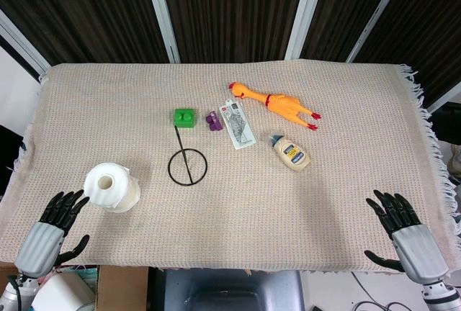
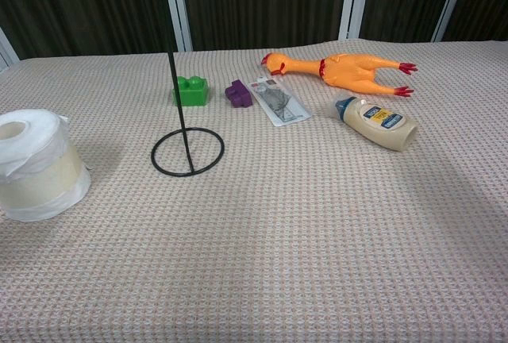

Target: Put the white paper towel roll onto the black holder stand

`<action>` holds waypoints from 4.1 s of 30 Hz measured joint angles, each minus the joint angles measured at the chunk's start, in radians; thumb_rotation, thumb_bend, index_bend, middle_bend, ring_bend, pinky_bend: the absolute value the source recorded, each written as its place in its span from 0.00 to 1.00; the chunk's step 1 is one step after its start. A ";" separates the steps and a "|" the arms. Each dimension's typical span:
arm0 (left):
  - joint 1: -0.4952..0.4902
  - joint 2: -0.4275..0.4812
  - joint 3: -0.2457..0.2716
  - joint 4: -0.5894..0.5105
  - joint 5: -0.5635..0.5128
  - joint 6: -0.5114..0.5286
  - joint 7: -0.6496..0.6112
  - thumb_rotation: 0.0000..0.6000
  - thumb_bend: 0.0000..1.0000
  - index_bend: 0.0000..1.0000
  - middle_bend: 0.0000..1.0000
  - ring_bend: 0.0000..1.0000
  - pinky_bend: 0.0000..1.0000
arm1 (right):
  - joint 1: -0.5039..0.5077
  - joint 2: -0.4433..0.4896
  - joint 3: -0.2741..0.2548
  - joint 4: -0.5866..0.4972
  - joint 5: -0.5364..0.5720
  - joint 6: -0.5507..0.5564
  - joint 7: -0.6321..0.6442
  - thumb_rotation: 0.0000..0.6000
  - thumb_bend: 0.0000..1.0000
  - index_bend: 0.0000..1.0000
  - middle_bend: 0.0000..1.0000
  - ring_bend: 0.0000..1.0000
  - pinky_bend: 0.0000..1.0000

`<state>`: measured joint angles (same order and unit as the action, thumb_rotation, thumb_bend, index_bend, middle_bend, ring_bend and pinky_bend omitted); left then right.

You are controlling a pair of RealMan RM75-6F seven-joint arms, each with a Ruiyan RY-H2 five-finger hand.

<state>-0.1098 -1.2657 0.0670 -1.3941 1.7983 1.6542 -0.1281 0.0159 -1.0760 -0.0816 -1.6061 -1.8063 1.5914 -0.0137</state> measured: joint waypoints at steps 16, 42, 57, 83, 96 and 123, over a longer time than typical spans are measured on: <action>-0.062 -0.206 -0.090 0.271 -0.204 -0.108 -0.541 1.00 0.33 0.00 0.00 0.00 0.00 | -0.002 0.007 0.013 -0.007 0.028 0.007 0.014 1.00 0.00 0.00 0.00 0.00 0.00; -0.172 -0.339 -0.142 0.328 -0.311 -0.362 -0.750 1.00 0.32 0.00 0.00 0.00 0.07 | -0.012 0.022 0.015 -0.004 0.030 0.025 0.043 1.00 0.00 0.00 0.00 0.00 0.00; -0.227 -0.334 -0.199 0.289 -0.385 -0.472 -0.846 1.00 0.79 0.73 0.85 0.82 1.00 | -0.013 0.029 0.015 -0.004 0.031 0.025 0.053 1.00 0.00 0.00 0.00 0.00 0.00; -0.300 -0.267 -0.491 -0.365 -0.302 -0.065 -0.490 1.00 0.78 0.73 0.85 0.84 1.00 | -0.020 0.057 -0.003 0.000 -0.008 0.053 0.110 1.00 0.00 0.00 0.00 0.00 0.00; -0.456 -0.391 -0.553 -0.260 -0.375 -0.143 -0.317 1.00 0.76 0.72 0.84 0.83 1.00 | -0.018 0.075 0.005 0.004 0.010 0.058 0.150 1.00 0.00 0.00 0.00 0.00 0.00; -0.514 -0.462 -0.518 -0.137 -0.408 -0.169 -0.292 1.00 0.76 0.72 0.84 0.83 1.00 | -0.014 0.079 0.011 0.002 0.019 0.051 0.159 1.00 0.00 0.00 0.00 0.00 0.00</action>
<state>-0.6236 -1.7274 -0.4514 -1.5316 1.3904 1.4850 -0.4202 0.0018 -0.9969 -0.0710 -1.6044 -1.7877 1.6420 0.1449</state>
